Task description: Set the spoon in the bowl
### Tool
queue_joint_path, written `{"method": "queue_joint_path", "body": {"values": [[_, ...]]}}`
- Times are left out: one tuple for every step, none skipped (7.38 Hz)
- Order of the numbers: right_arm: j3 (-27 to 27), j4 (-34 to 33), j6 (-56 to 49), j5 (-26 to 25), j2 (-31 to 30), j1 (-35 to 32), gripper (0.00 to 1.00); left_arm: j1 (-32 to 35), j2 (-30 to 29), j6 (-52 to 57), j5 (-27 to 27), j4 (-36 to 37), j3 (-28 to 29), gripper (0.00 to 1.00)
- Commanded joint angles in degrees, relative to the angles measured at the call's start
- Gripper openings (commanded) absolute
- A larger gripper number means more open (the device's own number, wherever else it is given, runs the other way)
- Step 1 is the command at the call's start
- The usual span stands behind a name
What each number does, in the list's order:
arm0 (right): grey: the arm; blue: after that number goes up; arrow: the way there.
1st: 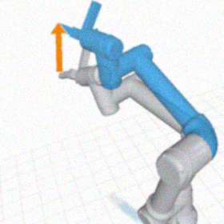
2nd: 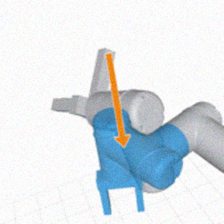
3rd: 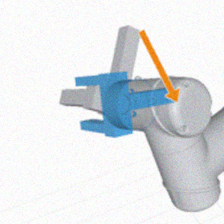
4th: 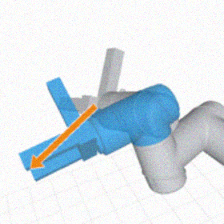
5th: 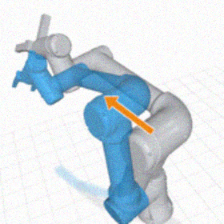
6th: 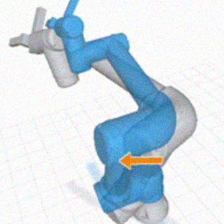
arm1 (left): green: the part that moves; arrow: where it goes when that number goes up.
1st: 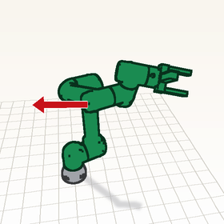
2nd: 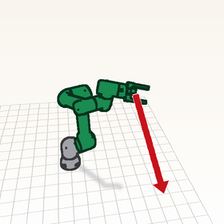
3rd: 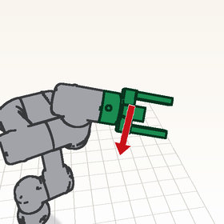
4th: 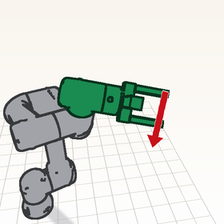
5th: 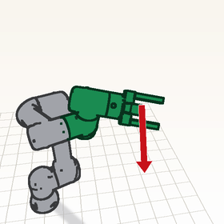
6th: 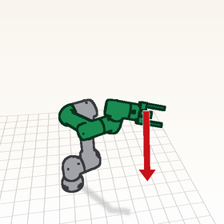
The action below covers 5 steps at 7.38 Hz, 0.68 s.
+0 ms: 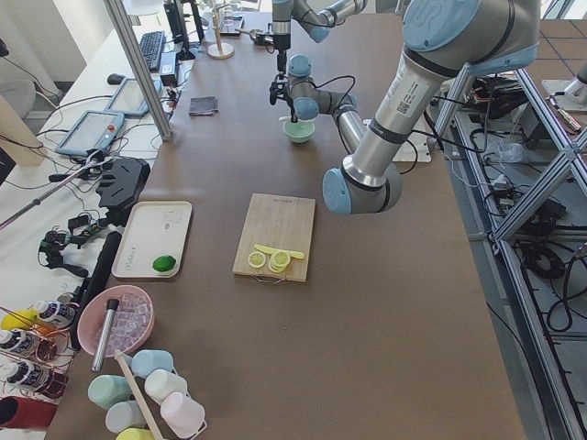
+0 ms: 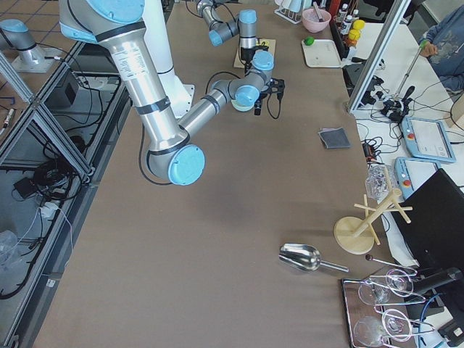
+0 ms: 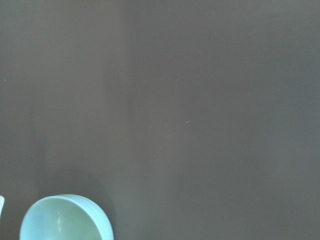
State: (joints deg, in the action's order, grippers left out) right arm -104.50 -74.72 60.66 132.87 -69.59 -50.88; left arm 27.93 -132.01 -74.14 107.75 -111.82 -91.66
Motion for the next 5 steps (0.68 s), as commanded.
{"method": "queue_joint_path", "body": {"values": [[-0.88,0.10,-7.91,3.28,-6.06,-6.24,1.00,-1.65,1.38,-0.13,-5.19,-4.55,0.88,0.98],[-0.62,0.02,-8.36,3.27,-6.86,-8.08,1.00,3.05,7.76,3.36,-0.23,-3.85,-3.57,0.98],[-0.44,-0.33,-11.41,3.01,-8.26,-9.92,1.00,10.67,13.21,10.61,8.61,-3.24,-7.10,0.98],[1.04,-0.60,-18.22,1.88,-10.11,-12.81,1.00,17.36,17.27,16.78,12.79,-1.84,-7.92,0.98],[4.45,-0.60,-26.21,1.78,-10.82,-16.58,1.00,22.65,20.36,27.19,14.14,3.22,-8.10,0.98]]}}
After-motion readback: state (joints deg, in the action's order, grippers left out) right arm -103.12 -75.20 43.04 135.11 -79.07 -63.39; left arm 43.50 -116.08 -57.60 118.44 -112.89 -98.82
